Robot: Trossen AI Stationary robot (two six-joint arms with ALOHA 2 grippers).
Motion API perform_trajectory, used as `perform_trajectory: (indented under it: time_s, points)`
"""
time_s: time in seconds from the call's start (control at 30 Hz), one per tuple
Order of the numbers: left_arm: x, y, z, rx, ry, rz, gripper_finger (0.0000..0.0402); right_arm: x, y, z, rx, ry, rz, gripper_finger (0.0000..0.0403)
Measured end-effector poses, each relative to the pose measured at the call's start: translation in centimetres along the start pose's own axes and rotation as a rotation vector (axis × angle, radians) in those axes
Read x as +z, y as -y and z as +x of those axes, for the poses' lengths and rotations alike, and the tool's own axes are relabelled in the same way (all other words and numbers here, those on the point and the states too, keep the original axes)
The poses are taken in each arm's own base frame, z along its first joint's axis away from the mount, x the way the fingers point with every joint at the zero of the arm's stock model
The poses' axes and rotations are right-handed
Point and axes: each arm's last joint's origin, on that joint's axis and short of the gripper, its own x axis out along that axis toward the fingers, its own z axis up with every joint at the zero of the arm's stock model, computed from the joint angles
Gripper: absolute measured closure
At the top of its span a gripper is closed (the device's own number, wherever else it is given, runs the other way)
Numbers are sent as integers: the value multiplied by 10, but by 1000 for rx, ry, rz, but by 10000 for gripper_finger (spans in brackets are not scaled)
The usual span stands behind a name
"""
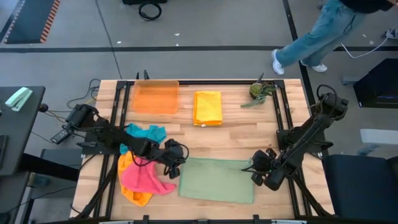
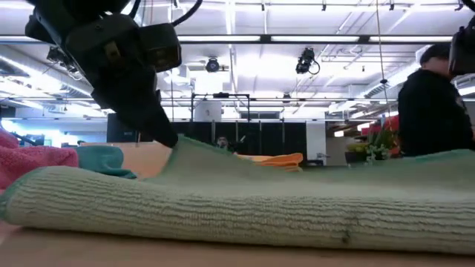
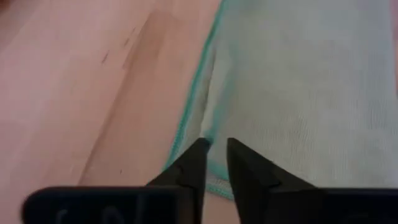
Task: Fold microfiber towels
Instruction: Fold the light green towel
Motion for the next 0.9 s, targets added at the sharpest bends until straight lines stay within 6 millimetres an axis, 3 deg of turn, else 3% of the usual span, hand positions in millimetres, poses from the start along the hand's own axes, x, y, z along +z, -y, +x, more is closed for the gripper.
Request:
perform_trajectory:
  time_s: [0.27,0.5,0.63,0.8,0.9]
  points:
    - [3,-4,-2,0,-10,-31,259,14,8,-5,-30,-20,23,255]
    - [17,-1,-9,-54,92,20,265,24,9,-25,101,-15,55,206]
    - [11,1,4,-65,77,47,307,14,-10,-24,232,14,36,234]
    - [-1,-1,23,-56,21,116,389,-4,-30,-1,271,3,-1,346]
    - [-4,-3,30,-77,-5,113,389,-12,-32,13,228,-37,-25,392]
